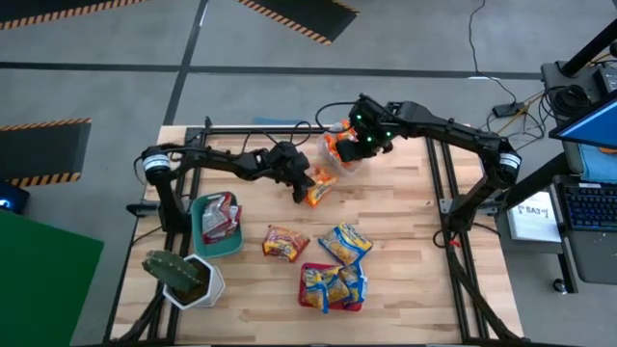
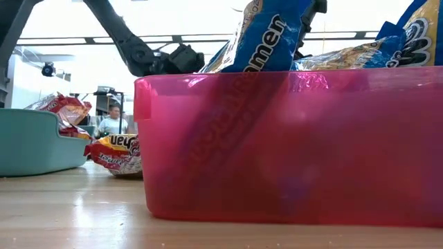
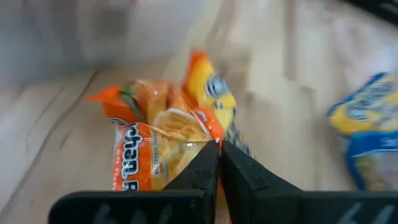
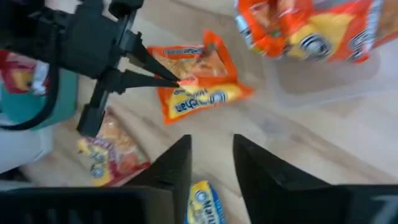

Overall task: Sort Maruchan noodles
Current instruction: Put the orange noodle pack into the transparent bin

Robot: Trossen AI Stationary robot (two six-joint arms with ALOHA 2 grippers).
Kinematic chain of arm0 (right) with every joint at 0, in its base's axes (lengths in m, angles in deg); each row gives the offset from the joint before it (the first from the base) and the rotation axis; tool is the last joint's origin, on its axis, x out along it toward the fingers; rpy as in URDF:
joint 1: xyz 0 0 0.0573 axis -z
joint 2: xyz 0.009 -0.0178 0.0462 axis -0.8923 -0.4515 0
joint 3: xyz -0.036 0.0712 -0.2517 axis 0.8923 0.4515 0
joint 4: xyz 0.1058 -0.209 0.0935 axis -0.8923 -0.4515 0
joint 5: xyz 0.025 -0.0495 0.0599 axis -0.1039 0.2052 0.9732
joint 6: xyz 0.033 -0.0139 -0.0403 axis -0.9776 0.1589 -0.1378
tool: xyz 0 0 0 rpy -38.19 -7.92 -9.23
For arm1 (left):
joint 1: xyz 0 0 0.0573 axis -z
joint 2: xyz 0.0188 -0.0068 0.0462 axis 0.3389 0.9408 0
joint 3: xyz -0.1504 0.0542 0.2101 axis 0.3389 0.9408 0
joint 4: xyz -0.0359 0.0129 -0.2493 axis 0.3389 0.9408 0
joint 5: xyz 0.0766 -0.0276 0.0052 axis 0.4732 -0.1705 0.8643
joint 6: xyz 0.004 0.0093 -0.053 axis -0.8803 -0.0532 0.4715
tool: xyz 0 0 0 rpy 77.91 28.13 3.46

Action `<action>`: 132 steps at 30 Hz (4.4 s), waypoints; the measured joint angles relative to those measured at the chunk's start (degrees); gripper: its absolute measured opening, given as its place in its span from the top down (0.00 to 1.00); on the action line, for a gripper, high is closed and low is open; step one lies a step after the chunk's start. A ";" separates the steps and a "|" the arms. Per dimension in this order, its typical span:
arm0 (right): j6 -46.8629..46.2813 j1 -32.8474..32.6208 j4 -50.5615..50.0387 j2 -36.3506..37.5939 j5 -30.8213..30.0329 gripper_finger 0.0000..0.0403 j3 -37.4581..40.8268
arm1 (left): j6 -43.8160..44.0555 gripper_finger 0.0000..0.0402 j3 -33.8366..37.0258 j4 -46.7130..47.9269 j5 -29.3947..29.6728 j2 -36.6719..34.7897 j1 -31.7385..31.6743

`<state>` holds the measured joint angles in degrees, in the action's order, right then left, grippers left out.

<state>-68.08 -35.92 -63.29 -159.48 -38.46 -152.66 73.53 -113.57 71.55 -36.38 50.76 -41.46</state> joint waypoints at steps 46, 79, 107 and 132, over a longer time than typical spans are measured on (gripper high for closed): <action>-18.65 -7.89 49.92 -5.84 -2.86 0.34 34.29 | -6.52 1.00 8.31 -0.76 6.14 0.58 3.60; -19.40 -10.74 69.72 -12.83 -3.82 0.42 36.01 | -4.28 1.00 8.59 -2.30 2.95 0.82 4.14; -11.35 -10.75 69.75 -8.76 0.61 0.97 36.00 | -0.43 1.00 8.63 1.78 -1.57 -5.27 4.45; 31.30 -9.71 50.98 19.87 2.82 0.97 35.93 | -3.16 1.00 8.59 8.58 10.99 -30.26 3.82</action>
<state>-36.78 -45.63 -12.31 -139.61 -35.64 -116.73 70.37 -104.98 80.12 -25.38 20.51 -37.64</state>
